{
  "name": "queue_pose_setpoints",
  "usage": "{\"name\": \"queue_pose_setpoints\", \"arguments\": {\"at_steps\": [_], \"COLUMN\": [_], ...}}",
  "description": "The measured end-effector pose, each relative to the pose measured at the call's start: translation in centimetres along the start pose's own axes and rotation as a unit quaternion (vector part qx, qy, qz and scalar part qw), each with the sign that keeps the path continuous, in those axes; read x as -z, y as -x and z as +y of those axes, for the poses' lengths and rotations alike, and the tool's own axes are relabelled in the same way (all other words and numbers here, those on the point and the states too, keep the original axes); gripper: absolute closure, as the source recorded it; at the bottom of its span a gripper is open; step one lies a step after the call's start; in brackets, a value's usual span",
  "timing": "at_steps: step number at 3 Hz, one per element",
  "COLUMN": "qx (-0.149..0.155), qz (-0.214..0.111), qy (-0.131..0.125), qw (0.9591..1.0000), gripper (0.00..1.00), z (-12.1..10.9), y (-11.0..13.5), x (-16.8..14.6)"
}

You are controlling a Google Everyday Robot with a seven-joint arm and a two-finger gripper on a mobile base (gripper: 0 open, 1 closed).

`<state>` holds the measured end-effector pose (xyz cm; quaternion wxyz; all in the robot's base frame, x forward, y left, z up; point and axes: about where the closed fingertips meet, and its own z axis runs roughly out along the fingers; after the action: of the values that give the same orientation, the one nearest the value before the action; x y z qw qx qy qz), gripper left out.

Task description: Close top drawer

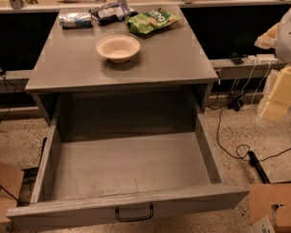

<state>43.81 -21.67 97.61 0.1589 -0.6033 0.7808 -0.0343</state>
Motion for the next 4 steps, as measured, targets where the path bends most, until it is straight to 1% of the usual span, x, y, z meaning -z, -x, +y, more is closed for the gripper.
{"name": "queue_pose_setpoints", "arguments": {"at_steps": [1, 2, 3, 4], "qx": [0.000, 0.010, 0.040, 0.040], "qz": [0.000, -0.009, -0.030, -0.039], "qy": [0.000, -0.003, 0.008, 0.054], "qw": [1.0000, 0.9999, 0.9987, 0.9970], "gripper": [0.00, 0.27, 0.50, 0.73], "z": [0.0, 0.3, 1.8, 4.9], "y": [0.0, 0.5, 1.6, 0.7], "x": [0.0, -0.2, -1.8, -4.3]}}
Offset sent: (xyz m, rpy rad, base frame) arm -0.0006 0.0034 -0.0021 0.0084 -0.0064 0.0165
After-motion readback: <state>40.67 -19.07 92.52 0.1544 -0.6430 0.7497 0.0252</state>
